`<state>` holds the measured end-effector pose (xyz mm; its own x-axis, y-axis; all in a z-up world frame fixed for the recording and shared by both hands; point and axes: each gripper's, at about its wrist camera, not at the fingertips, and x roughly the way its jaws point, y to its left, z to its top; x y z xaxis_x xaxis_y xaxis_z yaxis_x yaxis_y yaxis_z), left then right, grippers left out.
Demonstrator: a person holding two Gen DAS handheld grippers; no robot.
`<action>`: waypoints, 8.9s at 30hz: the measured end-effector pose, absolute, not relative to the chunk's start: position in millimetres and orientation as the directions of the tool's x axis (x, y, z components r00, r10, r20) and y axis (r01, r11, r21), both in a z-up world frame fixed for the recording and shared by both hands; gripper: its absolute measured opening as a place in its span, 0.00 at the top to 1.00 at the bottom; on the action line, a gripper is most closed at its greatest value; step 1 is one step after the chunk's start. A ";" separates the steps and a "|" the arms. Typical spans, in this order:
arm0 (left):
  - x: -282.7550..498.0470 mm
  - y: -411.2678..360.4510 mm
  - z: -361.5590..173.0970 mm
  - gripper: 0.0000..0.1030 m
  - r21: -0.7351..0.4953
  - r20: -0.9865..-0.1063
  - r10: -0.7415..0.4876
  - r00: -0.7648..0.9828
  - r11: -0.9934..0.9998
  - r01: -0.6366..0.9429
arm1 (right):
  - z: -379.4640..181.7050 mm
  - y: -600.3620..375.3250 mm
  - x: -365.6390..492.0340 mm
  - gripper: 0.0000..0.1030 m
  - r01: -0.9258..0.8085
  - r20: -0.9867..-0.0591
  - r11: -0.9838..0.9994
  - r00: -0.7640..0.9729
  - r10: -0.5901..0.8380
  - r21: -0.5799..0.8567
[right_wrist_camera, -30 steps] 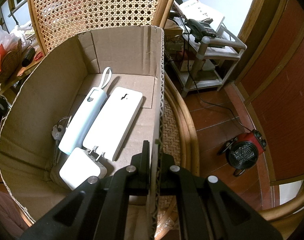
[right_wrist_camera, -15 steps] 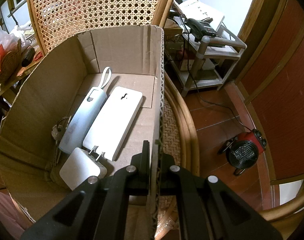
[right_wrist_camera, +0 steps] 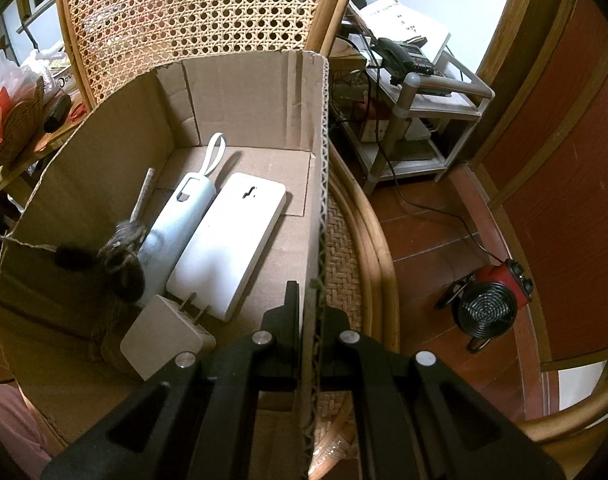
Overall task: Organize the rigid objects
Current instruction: 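Carry the car keys into the box and open the left tool, then move the left tool back and grasp the white square charger, then lift the white square charger with the left tool and drop it into the box, then move the open left tool back over the seat toward the white remote, then close the left tool on the small card beside the remote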
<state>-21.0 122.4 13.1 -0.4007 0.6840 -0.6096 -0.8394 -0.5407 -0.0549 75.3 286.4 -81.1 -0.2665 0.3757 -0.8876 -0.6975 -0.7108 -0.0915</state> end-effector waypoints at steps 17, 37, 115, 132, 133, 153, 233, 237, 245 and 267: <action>-108.4 65.5 -18.3 0.01 -0.051 -0.691 0.506 -0.515 -0.746 -0.664 | -81.3 286.2 75.3 0.93 -0.698 -0.888 -0.711 -0.266 0.376 -0.091; -209.6 94.4 -99.0 0.01 -0.126 -0.846 0.395 -0.359 -0.801 -0.585 | -81.3 286.5 75.3 0.93 -0.697 -0.888 -0.711 -0.267 0.376 -0.091; -36.8 115.2 -5.5 0.40 -0.078 -0.542 0.698 -0.468 -0.596 -0.799 | -79.2 286.5 72.7 0.93 -0.707 -0.888 -0.702 -0.265 0.375 -0.085; -14.6 149.5 -29.9 0.40 -0.012 -0.628 0.670 -0.396 -0.517 -0.856 | -79.2 285.9 74.4 0.92 -0.707 -0.887 -0.702 -0.267 0.377 -0.085; -15.5 150.7 -31.2 0.40 -0.022 -0.639 0.667 -0.382 -0.513 -0.858 | -79.2 286.0 74.4 0.92 -0.707 -0.887 -0.702 -0.267 0.377 -0.085; -38.0 123.7 -17.8 0.02 0.119 -0.607 0.565 -0.559 -0.631 -0.767 | -80.3 282.5 75.7 0.90 -0.704 -0.887 -0.705 -0.267 0.378 -0.088; -103.3 106.2 -130.8 0.81 -0.128 -0.928 0.359 -0.104 -0.566 -0.814 | -80.3 282.2 75.4 0.90 -0.705 -0.889 -0.704 -0.263 0.375 -0.088; -106.5 103.7 -131.5 0.83 -0.183 -0.922 0.381 -0.076 -0.598 -0.780 | -80.3 283.0 75.2 0.90 -0.704 -0.889 -0.704 -0.263 0.374 -0.088; -106.4 95.2 -125.9 0.99 -0.204 -0.907 0.412 -0.085 -0.608 -0.767 | -80.1 282.9 75.1 0.90 -0.704 -0.889 -0.704 -0.263 0.374 -0.088; -117.2 89.9 -99.0 0.81 -0.115 -0.868 0.441 -0.228 -0.625 -0.772 | -79.9 283.8 74.6 0.90 -0.705 -0.890 -0.704 -0.262 0.373 -0.088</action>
<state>-117.2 89.9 -99.0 -0.2276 0.4410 -0.8682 -0.7723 -0.6248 -0.1150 74.6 283.8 -79.9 -0.2620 0.3735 -0.8899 -0.7046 -0.7041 -0.0880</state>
